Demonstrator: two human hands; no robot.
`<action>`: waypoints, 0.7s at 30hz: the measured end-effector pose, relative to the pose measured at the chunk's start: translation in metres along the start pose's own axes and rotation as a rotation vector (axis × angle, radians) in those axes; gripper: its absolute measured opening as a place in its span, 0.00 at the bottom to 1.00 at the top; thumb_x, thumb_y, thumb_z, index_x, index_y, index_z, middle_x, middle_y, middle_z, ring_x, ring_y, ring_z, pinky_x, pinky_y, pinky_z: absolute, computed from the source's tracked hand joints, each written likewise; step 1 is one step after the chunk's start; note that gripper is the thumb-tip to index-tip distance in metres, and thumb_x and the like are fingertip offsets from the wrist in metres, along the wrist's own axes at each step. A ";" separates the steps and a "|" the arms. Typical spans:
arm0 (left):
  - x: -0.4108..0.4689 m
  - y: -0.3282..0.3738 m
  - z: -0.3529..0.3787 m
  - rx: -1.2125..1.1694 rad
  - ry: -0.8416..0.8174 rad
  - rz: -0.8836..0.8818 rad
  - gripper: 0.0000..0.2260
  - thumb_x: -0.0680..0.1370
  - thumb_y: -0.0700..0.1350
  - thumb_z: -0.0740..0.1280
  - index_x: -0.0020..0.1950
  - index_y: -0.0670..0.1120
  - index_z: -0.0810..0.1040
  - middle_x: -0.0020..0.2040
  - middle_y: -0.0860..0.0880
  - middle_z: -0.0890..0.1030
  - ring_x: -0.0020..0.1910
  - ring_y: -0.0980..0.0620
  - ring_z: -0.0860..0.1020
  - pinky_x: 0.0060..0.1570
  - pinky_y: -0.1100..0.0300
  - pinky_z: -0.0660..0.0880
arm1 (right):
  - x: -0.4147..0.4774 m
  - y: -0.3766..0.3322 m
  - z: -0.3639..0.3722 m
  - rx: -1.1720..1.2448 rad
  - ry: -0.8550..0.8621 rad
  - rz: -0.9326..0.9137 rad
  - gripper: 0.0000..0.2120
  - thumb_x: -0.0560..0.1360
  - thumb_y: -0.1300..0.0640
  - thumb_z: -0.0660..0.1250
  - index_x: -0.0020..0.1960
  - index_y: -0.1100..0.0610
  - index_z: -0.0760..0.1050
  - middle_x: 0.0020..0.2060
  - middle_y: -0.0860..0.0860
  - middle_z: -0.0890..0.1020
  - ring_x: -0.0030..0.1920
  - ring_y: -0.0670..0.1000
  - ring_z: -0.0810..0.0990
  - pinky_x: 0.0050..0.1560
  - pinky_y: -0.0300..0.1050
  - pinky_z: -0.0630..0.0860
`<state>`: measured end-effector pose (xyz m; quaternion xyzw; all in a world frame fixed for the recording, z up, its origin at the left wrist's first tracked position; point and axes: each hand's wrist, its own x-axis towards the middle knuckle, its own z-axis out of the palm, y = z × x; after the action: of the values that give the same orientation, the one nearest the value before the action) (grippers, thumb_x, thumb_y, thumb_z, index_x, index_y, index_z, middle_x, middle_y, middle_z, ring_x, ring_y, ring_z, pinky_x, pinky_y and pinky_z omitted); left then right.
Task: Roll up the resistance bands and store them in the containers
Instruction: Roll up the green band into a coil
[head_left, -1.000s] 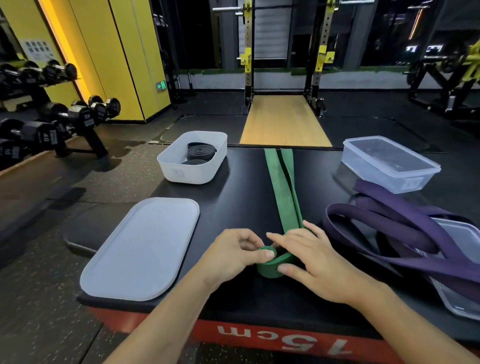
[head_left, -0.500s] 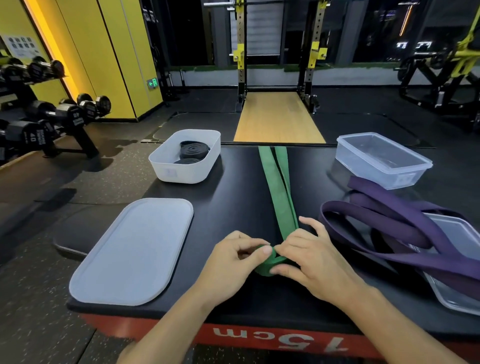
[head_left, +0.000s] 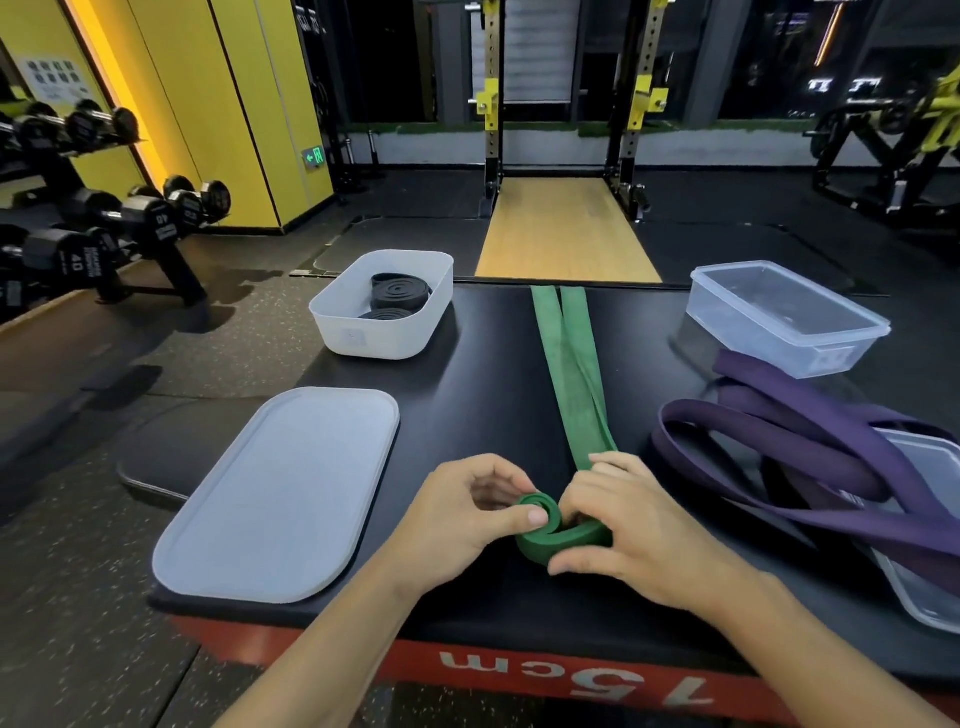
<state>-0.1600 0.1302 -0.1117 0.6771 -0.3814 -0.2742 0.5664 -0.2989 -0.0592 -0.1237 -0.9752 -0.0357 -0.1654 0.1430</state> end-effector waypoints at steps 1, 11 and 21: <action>0.001 0.000 -0.001 -0.005 -0.011 -0.011 0.09 0.73 0.42 0.80 0.50 0.46 0.84 0.48 0.48 0.88 0.51 0.50 0.86 0.56 0.58 0.80 | 0.000 0.004 -0.004 0.048 -0.030 0.017 0.19 0.74 0.29 0.67 0.52 0.43 0.73 0.44 0.38 0.76 0.51 0.40 0.76 0.74 0.40 0.56; 0.002 -0.002 -0.003 0.089 -0.034 0.038 0.08 0.77 0.45 0.76 0.55 0.55 0.89 0.50 0.54 0.79 0.52 0.56 0.81 0.58 0.63 0.76 | 0.007 0.007 -0.010 0.101 -0.163 0.034 0.36 0.72 0.28 0.64 0.77 0.36 0.64 0.55 0.34 0.77 0.62 0.36 0.72 0.76 0.35 0.44; -0.001 -0.008 0.011 -0.054 0.123 0.047 0.05 0.80 0.42 0.73 0.48 0.51 0.88 0.47 0.49 0.88 0.50 0.51 0.86 0.52 0.56 0.81 | -0.003 -0.004 0.007 0.134 0.022 0.157 0.25 0.68 0.23 0.66 0.56 0.38 0.74 0.44 0.35 0.73 0.56 0.41 0.72 0.76 0.37 0.49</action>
<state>-0.1679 0.1255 -0.1215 0.6680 -0.3541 -0.2289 0.6132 -0.2996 -0.0536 -0.1296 -0.9613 0.0316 -0.1617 0.2208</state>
